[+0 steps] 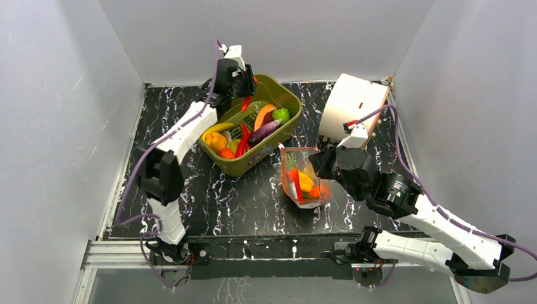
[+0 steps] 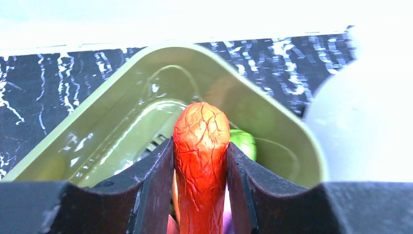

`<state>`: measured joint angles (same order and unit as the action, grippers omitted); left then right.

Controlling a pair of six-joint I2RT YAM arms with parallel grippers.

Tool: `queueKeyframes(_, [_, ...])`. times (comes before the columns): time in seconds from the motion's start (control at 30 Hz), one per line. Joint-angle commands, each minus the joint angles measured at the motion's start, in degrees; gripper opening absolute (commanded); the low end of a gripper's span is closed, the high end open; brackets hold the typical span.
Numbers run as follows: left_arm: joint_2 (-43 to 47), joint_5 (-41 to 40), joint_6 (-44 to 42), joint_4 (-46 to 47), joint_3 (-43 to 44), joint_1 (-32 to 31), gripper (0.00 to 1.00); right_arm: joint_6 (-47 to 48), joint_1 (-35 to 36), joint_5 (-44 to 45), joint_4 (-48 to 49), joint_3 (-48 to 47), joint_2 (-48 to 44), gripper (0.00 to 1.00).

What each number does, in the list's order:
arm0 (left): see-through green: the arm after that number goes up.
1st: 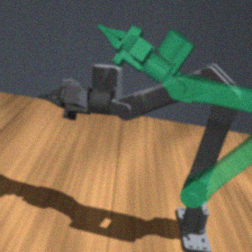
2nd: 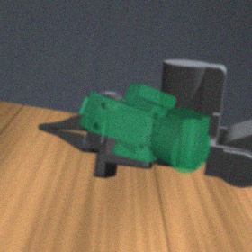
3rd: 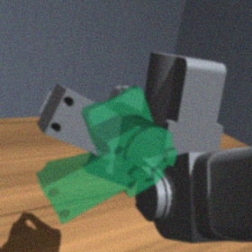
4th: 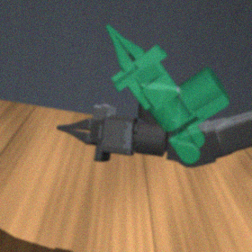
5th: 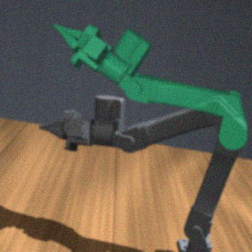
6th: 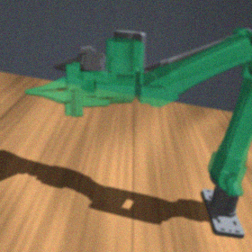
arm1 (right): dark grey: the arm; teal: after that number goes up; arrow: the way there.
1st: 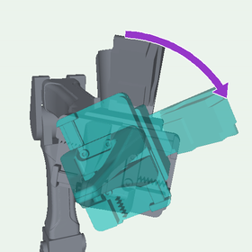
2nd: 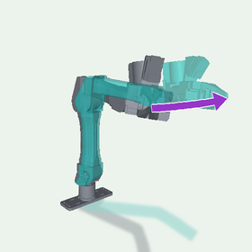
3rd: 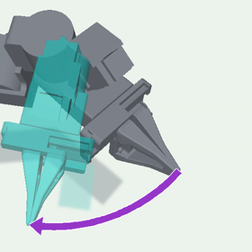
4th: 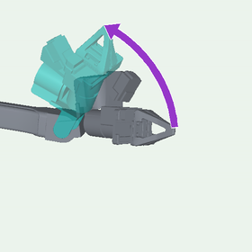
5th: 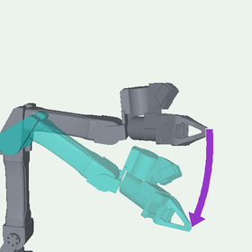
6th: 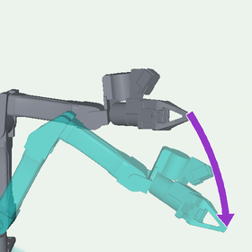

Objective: Place the food in the zip-top bag and seal the zipper
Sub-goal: Pick up the fake vegetable from the bin, then place the fake vegetable in the zipper food storage bag.

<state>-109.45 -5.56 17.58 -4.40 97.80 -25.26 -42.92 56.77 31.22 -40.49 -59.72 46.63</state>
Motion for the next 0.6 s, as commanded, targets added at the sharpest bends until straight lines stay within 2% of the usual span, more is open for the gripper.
queueKeyframes(0.0, [11.2,9.4,3.3,-4.2,-2.9,-0.1,0.23,-2.9,0.2,-0.3,3.4,-1.4,-1.1,0.0])
queueKeyframes(0.3, [32.2,20.7,12.7,-7.4,-15.4,-0.4,0.23,-5.6,0.2,-2.9,8.2,0.0,-0.4,0.0])
queueKeyframes(0.57, [47.9,24.8,16.8,-13.8,-25.5,-0.7,0.23,-7.9,0.2,-2.3,8.9,0.1,3.1,0.0])
